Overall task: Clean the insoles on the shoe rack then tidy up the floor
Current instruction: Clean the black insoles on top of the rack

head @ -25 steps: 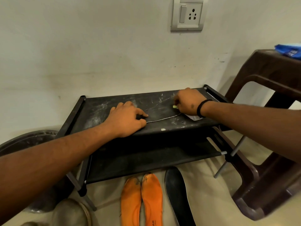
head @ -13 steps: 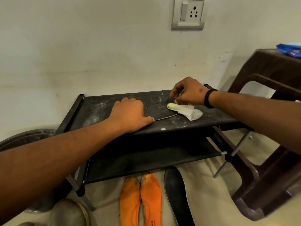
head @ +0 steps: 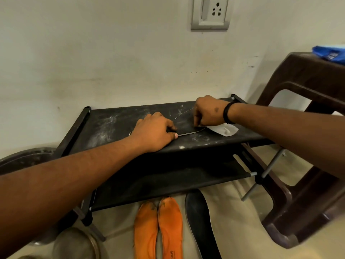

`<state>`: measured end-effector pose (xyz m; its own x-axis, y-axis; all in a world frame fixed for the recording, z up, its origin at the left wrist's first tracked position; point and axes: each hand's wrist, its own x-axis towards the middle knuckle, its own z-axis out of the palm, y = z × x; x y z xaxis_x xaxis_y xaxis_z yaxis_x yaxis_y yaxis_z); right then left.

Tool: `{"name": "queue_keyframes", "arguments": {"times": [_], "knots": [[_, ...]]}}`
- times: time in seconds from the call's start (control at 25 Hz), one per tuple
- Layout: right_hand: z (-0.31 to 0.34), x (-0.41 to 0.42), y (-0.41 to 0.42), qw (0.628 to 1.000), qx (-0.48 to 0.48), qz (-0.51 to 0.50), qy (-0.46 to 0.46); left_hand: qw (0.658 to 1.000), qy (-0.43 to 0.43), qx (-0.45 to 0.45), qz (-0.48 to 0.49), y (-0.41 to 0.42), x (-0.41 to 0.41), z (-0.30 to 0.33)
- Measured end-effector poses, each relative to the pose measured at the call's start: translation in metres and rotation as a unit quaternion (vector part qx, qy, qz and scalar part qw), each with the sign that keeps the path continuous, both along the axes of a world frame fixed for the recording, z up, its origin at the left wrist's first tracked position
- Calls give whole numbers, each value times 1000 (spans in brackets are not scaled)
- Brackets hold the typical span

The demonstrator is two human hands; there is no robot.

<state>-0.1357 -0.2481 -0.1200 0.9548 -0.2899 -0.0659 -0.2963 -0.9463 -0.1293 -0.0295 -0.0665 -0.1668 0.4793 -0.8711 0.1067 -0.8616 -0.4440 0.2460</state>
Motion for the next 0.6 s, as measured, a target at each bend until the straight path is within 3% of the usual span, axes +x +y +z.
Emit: {"name": "queue_keyframes", "arguments": {"times": [0.2, 0.32, 0.6], "knots": [[-4, -9, 12, 997, 68, 31, -32, 1000, 3, -7, 8, 2, 1, 0], [-8, -9, 5, 997, 16, 19, -68, 1000, 8, -13, 11, 2, 0, 1], [-19, -5, 7, 994, -95, 40, -37, 1000, 10, -20, 11, 1, 2, -1]]}}
